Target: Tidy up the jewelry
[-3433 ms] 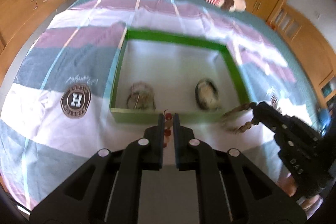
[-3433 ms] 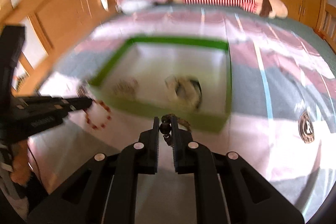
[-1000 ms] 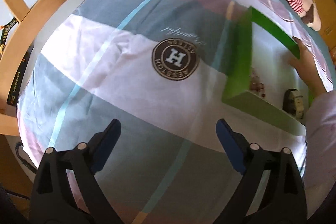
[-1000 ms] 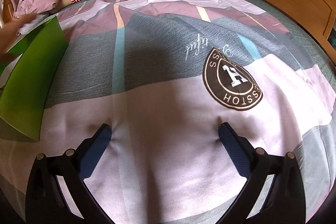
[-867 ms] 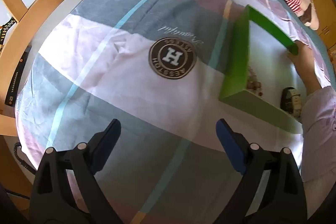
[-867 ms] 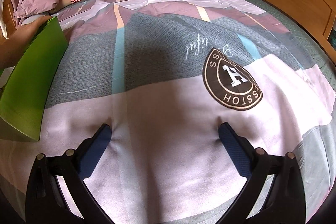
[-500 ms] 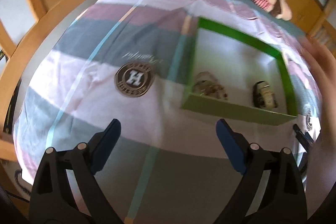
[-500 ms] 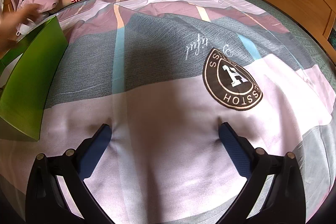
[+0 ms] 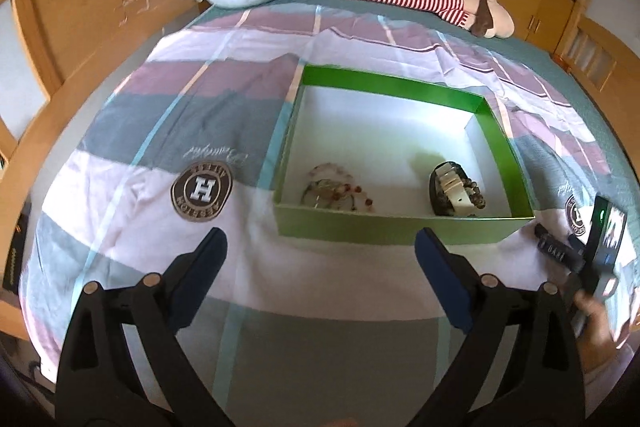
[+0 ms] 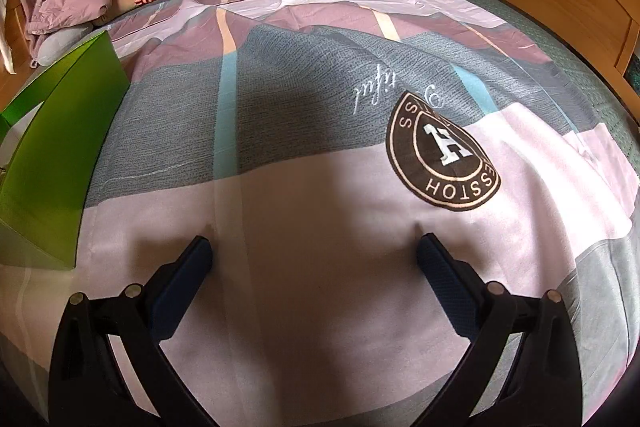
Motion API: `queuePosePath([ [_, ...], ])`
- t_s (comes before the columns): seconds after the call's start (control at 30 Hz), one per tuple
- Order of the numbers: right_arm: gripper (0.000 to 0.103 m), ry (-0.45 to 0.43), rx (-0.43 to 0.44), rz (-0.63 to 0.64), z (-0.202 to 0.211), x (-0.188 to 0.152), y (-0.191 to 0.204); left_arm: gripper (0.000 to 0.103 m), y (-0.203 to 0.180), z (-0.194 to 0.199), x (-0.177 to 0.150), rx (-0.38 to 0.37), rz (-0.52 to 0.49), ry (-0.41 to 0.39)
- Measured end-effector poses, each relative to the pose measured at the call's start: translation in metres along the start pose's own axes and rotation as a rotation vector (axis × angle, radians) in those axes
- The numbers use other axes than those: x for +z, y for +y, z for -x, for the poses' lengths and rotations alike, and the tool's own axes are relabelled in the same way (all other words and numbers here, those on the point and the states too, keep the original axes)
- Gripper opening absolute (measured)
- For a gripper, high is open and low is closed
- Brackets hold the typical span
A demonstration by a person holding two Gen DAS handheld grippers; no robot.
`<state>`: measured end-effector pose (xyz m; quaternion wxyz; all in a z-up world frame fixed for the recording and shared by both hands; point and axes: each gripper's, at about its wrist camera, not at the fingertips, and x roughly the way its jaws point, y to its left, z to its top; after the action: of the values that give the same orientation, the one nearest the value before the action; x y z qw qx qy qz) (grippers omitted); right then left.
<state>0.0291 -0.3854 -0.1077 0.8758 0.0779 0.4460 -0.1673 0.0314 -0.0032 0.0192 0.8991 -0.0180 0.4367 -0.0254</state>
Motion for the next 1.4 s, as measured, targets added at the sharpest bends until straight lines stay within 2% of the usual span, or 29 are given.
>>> queuePosePath([
  [0.03, 0.102, -0.008, -0.022, 0.015, 0.000, 0.001, 0.005, 0.097, -0.004, 0.000, 0.000, 0.011, -0.015, -0.007],
  [0.1, 0.102, 0.019, -0.014, -0.003, -0.006, 0.012, 0.005, 0.097, -0.011, -0.001, 0.001, 0.006, -0.042, -0.004],
  [0.13, 0.102, 0.065, -0.050, -0.029, 0.003, 0.021, 0.007, 0.097, -0.013, -0.002, 0.002, 0.005, -0.049, -0.004],
  [0.17, 0.102, 0.069, -0.080, -0.051, 0.018, 0.028, 0.009, 0.097, -0.015, -0.002, 0.003, 0.010, -0.051, -0.006],
  [0.2, 0.102, 0.013, -0.080, -0.074, 0.048, 0.035, 0.015, 0.098, -0.016, -0.003, 0.004, 0.015, -0.049, -0.008],
  [0.27, 0.102, -0.182, 0.022, -0.077, 0.120, 0.039, 0.036, 0.100, -0.017, -0.005, 0.007, 0.017, -0.033, -0.009],
  [0.3, 0.102, -0.222, 0.066, -0.046, 0.149, 0.040, 0.055, 0.100, -0.016, -0.007, 0.009, 0.018, -0.024, -0.006],
  [0.33, 0.102, -0.221, 0.097, -0.002, 0.167, 0.040, 0.076, 0.100, -0.015, -0.009, 0.010, 0.017, -0.011, -0.002],
  [0.4, 0.102, -0.220, 0.134, 0.047, 0.184, 0.034, 0.106, 0.100, -0.011, -0.010, 0.012, 0.013, 0.005, 0.004],
  [0.47, 0.102, -0.207, 0.124, 0.100, 0.183, 0.022, 0.131, 0.101, -0.007, -0.010, 0.012, 0.022, 0.014, 0.003],
  [0.57, 0.102, -0.167, 0.118, 0.150, 0.168, 0.004, 0.148, 0.101, -0.003, -0.009, 0.012, 0.019, 0.025, 0.000],
  [0.67, 0.102, -0.096, 0.166, 0.154, 0.156, -0.001, 0.154, 0.101, -0.003, -0.009, 0.012, 0.007, 0.021, 0.005],
  [0.83, 0.102, -0.119, 0.138, 0.150, 0.160, 0.001, 0.155, 0.101, -0.006, -0.007, 0.010, 0.007, 0.010, 0.004],
  [1.4, 0.102, -0.127, 0.125, 0.193, 0.158, -0.004, 0.161, 0.101, -0.011, -0.008, 0.008, 0.005, -0.001, 0.016],
])
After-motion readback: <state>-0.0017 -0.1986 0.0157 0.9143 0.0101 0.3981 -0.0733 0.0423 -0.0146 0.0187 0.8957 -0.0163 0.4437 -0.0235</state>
